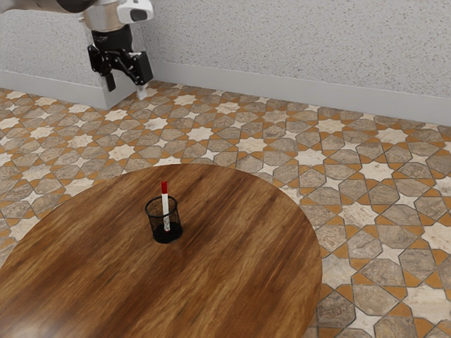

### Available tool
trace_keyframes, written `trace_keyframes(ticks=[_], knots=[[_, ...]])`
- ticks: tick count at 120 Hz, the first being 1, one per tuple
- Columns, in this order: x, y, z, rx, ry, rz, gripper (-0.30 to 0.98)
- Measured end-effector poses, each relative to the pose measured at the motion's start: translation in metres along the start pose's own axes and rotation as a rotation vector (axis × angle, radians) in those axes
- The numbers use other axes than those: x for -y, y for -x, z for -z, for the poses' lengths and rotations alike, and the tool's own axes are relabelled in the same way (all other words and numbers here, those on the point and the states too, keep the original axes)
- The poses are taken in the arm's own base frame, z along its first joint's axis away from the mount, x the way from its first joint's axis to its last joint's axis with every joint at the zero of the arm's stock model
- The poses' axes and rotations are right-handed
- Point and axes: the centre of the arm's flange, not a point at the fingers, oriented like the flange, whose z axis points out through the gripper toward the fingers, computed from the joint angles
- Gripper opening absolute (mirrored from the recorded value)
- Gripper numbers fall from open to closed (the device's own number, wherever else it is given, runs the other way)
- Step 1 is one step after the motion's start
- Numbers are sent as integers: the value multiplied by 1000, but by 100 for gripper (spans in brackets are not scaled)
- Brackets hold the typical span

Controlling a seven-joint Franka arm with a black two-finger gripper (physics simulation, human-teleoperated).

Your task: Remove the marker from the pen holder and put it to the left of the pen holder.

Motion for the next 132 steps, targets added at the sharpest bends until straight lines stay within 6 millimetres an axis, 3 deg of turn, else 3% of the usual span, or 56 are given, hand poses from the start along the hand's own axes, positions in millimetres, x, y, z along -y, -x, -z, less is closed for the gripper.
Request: trace_keyframes(ticks=[36,46,53,70,81,93,112,132], knots=[[0,-6,-2,-21,-4,-39,69],[-17,-35,-45,18,-24,-78,69],[-17,-54,-83,58,-39,-85,68],[23,-86,-179,134,-35,-42,69],[48,-98,-226,153,2,3,69],[43,-100,-249,154,83,26,69],[7,-80,-261,181,180,21,69],[5,-62,-275,214,176,28,69]])
